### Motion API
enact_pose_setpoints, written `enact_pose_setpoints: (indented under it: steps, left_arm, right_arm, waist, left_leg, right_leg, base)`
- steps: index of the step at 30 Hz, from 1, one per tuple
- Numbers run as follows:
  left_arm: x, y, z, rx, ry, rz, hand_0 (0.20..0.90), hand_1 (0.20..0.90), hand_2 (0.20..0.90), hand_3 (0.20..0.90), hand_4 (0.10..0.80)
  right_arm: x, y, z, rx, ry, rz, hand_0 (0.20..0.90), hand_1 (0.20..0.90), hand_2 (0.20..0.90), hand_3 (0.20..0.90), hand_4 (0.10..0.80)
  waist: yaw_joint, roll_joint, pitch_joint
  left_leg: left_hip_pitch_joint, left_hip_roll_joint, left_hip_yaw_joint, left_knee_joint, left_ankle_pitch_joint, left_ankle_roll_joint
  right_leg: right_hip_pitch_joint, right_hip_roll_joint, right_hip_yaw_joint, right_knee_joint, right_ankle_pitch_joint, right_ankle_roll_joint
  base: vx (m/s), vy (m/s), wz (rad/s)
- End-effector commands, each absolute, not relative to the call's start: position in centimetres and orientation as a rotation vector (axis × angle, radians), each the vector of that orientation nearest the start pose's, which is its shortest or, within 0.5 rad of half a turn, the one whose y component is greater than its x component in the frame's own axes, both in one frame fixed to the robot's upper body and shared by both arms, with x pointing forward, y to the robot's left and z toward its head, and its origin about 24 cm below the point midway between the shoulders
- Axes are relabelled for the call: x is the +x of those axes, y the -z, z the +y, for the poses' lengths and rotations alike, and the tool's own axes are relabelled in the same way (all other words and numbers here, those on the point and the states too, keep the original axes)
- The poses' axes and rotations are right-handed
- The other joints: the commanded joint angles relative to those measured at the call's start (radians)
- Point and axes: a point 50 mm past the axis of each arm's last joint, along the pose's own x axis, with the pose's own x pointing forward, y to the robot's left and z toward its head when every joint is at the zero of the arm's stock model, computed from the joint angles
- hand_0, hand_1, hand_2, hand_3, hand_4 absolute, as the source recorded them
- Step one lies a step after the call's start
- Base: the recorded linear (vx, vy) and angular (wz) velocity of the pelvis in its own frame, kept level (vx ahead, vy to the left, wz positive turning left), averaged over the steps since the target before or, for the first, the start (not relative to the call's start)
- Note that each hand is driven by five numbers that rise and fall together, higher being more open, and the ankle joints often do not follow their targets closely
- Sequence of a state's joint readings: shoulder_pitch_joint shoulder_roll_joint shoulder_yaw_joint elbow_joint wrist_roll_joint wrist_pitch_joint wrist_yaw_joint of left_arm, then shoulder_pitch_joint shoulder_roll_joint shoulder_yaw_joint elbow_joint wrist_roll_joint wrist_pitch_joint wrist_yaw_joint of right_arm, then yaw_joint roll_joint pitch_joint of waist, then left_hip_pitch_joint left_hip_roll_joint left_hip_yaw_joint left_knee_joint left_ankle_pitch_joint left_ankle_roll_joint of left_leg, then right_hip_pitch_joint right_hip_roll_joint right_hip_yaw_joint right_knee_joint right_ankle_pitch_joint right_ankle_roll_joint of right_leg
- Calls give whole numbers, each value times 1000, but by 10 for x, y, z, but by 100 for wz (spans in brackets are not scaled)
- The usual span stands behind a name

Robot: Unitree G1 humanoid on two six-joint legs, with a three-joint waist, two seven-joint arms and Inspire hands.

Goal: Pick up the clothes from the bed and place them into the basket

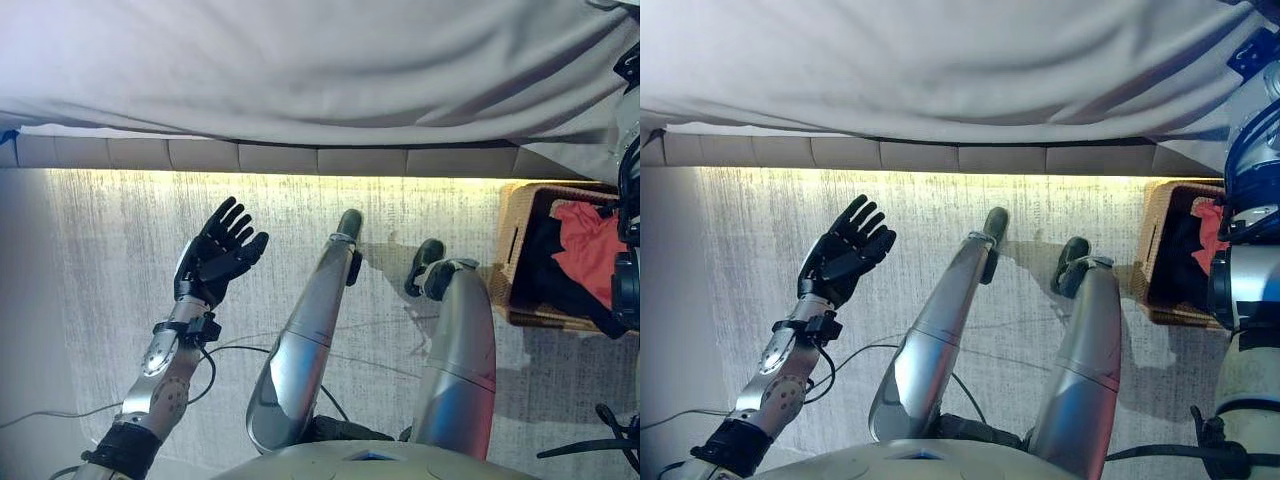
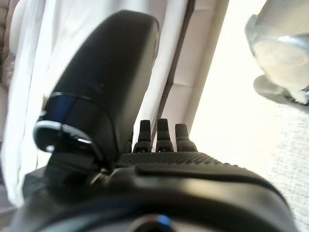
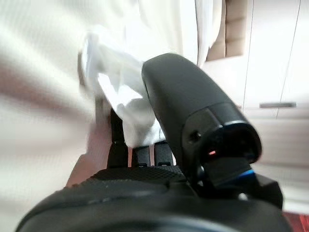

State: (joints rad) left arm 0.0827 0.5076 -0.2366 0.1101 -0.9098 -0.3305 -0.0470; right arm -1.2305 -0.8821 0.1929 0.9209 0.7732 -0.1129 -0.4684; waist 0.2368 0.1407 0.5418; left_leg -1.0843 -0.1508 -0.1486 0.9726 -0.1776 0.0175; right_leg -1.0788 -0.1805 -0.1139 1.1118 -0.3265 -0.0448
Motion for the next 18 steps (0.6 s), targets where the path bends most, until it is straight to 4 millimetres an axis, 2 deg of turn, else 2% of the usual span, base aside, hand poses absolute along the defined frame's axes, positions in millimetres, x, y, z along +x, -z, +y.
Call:
enact_pose_setpoints:
  steps: [1,8,18]
  left_arm:
    - [225,-58,237,-356,48,-179,900,900,900,900,800]
    - [226,-59,236,-362,54,-193,900,900,900,900,800]
    - [228,-56,232,-360,54,-173,900,900,900,900,800]
  right_arm:
    - [326,-409,-319,88,625,-862,300,300,300,200,100]
    - [330,-400,-327,84,632,-809,300,300,300,200,100]
    - [329,-390,-341,71,655,-759,300,300,300,200,100]
  waist:
    - [25,17,-22]
    - [17,9,-22]
    - [-6,-11,-22]
  left_leg:
    - [95,13,56,-17,-101,48]
    - [147,23,61,-41,-107,51]
    - [289,44,76,-117,-98,41]
  right_leg:
    - [119,68,-88,-54,-28,-37]
    - [166,68,-89,-85,-23,-41]
    - [303,61,-87,-174,-5,-42]
  base:
    - [-14,15,5]
    - [-13,25,-2]
    - [3,45,-8]
